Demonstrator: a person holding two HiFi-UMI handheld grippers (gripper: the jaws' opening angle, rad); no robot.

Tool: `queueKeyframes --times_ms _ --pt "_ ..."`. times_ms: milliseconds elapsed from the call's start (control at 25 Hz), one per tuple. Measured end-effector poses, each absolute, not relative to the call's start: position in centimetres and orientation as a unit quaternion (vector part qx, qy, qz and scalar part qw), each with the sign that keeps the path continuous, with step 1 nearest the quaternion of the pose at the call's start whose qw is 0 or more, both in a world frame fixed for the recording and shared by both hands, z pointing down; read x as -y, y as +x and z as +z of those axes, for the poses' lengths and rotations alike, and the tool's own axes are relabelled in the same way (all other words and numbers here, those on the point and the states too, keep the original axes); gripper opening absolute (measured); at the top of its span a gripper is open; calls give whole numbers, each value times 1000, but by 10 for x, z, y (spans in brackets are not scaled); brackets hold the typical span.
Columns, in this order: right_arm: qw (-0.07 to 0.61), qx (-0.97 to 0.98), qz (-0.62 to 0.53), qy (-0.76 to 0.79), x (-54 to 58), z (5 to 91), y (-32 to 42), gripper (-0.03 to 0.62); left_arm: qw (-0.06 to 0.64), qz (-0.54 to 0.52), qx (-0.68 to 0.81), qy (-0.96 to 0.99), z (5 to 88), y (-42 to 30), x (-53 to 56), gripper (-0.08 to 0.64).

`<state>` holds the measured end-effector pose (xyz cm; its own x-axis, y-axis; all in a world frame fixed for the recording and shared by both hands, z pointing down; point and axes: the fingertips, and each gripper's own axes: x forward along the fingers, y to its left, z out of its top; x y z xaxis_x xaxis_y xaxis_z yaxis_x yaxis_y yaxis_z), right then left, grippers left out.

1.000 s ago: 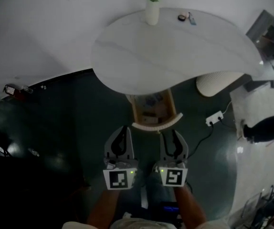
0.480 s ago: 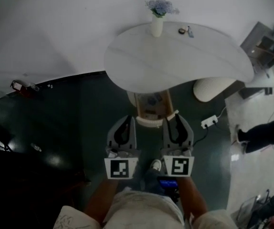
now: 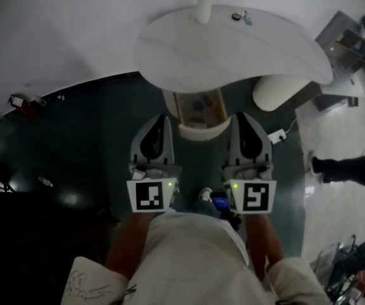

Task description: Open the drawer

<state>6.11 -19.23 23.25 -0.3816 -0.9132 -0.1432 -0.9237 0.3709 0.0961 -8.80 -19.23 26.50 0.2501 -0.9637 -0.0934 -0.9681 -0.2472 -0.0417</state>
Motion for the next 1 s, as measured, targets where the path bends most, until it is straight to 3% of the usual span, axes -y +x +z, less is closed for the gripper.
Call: queueKeyframes --times_ms 1000 --pt "25 -827 95 -553 202 226 50 5 55 42 -609 -790 250 -86 198 -5"
